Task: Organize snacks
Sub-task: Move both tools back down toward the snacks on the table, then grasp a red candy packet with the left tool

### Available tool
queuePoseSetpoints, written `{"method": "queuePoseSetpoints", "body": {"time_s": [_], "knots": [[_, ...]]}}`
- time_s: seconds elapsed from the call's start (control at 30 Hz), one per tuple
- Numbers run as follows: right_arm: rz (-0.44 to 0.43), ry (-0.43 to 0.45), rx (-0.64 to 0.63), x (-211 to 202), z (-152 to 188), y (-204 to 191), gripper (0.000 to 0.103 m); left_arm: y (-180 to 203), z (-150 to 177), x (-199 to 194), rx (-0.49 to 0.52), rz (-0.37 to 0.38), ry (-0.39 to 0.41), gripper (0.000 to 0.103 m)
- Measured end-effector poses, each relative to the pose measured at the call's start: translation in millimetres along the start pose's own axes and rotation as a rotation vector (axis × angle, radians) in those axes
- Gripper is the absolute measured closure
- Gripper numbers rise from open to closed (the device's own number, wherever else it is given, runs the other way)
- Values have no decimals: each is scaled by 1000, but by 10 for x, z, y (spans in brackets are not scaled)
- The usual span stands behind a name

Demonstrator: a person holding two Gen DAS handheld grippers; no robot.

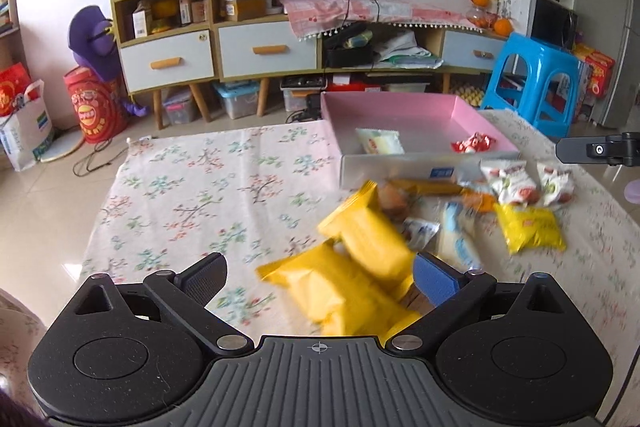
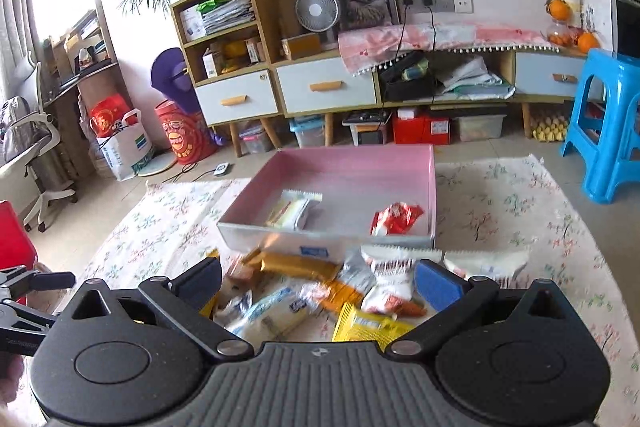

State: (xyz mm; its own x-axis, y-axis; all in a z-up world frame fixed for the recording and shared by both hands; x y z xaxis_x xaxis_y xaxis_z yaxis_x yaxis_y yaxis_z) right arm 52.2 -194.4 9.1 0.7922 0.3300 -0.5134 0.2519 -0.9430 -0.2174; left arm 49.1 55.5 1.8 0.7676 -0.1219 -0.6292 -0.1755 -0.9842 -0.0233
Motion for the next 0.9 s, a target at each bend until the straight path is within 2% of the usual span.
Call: {"method": "queuePoseSetpoints", "body": {"time_s": [0.27, 0.67, 0.9], "knots": [[12, -42, -3, 57, 363, -154, 10, -171, 360, -45, 0, -17, -51, 3], [-75, -196, -197, 388, 920, -971, 10, -234, 811, 179, -65, -28, -158, 3], [-18, -252, -259, 567, 1064, -1016, 10, -363, 913, 169, -96, -49, -176, 5]]}}
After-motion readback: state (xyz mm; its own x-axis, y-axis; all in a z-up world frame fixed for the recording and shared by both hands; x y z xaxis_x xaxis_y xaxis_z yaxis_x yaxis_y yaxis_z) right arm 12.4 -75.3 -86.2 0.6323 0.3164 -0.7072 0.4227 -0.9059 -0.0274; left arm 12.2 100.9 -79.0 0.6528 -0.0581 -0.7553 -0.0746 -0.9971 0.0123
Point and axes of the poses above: each gripper's, at about its wrist camera, not at the fingertips, and x roughly the way its jaws point, y to its right, z to its underside, the point moved 10 cm from there along x, roughly the way its jaws point, and after that the axes turned 1 degree about -z, right-handed, at the moved point
